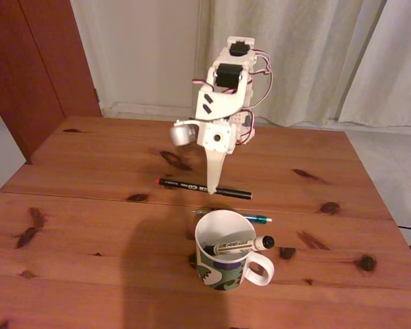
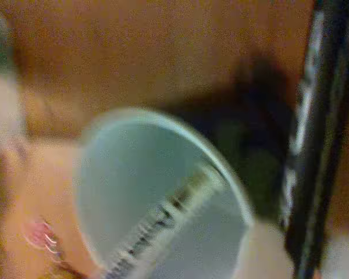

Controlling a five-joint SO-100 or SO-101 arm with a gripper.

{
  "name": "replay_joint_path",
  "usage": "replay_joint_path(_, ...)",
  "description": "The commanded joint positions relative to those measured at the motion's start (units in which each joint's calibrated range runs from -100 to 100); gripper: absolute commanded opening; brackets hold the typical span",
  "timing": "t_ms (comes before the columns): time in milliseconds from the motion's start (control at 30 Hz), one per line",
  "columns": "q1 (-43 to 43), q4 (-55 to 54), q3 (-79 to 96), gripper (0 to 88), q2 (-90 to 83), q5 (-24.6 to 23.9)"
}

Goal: Clean up the desk and place the pens and markers into the cup

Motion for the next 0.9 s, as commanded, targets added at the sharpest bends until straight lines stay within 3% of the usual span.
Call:
replay_joint_path(0,-0.5,-0.9,-7.1,1.1,-2.5,-3.3)
replay_joint_path(433,-0.4,-0.9,-26.1,0.9,2.9,-22.2)
replay_joint_path(700,-0.3,-5.3,-30.3,0.9,9.0,-29.7)
replay_joint_path(867,-0.4,-8.9,-30.2,0.8,11.5,-31.7)
